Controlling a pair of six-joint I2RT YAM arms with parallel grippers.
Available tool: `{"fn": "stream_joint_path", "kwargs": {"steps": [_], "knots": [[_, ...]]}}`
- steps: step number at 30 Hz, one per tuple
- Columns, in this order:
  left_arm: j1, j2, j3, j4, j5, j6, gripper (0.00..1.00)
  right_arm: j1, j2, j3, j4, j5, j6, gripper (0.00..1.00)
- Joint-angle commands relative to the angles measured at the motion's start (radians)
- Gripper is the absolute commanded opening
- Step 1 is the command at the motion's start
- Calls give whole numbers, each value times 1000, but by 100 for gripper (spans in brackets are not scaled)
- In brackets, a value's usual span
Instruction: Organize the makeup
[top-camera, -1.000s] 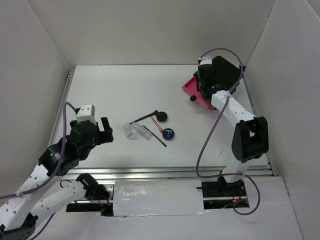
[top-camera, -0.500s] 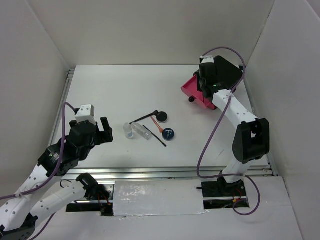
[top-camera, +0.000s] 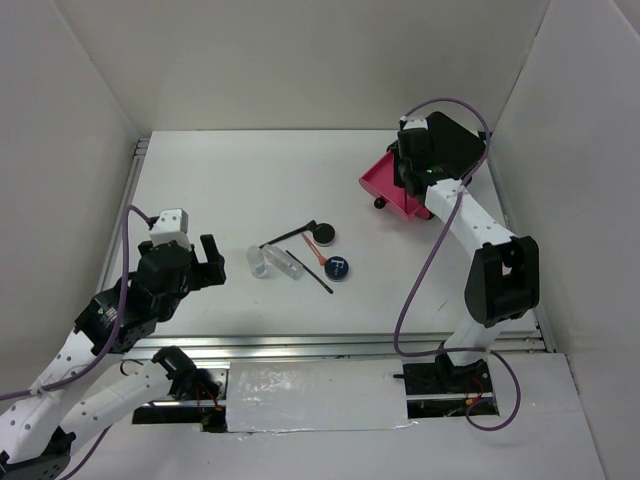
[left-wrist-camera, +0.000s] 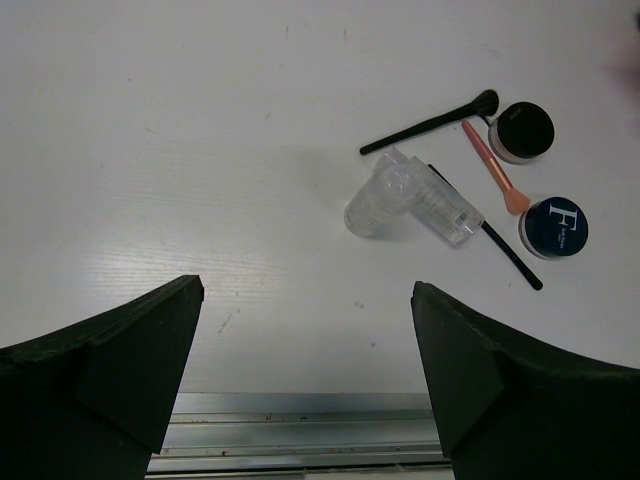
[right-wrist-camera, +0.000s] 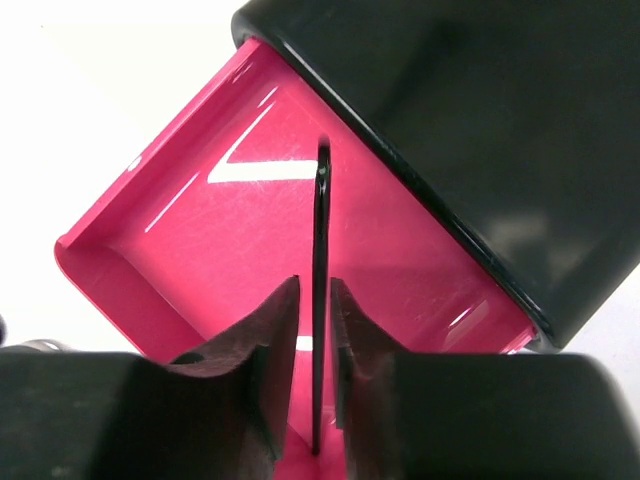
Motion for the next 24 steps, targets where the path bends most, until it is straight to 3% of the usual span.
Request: {"fn": "stream_joint_path", "kwargs": {"steps": [1,6,14,15,20,24], "knots": [[-4,-1,6,33,-3,7,99,-5,-19,22,-27,-14,9,27],[-4,-1,6,32,-4,5,99,-5,-28,21,-35,0,15,47],[-4,-1,7,33,-6,5,99,40,-118,94,-99,-104,21,48],[-4,1,7,32,-7,4,99,65,-129,99,-108,-127,13,54],[-4,5,19,-4,-70,-39,99,310,-84,165,-224,-193,-103,57],[-4,-2,27,-31,-112,-70,99,426,34,229,-291,-129,-19,57]]}}
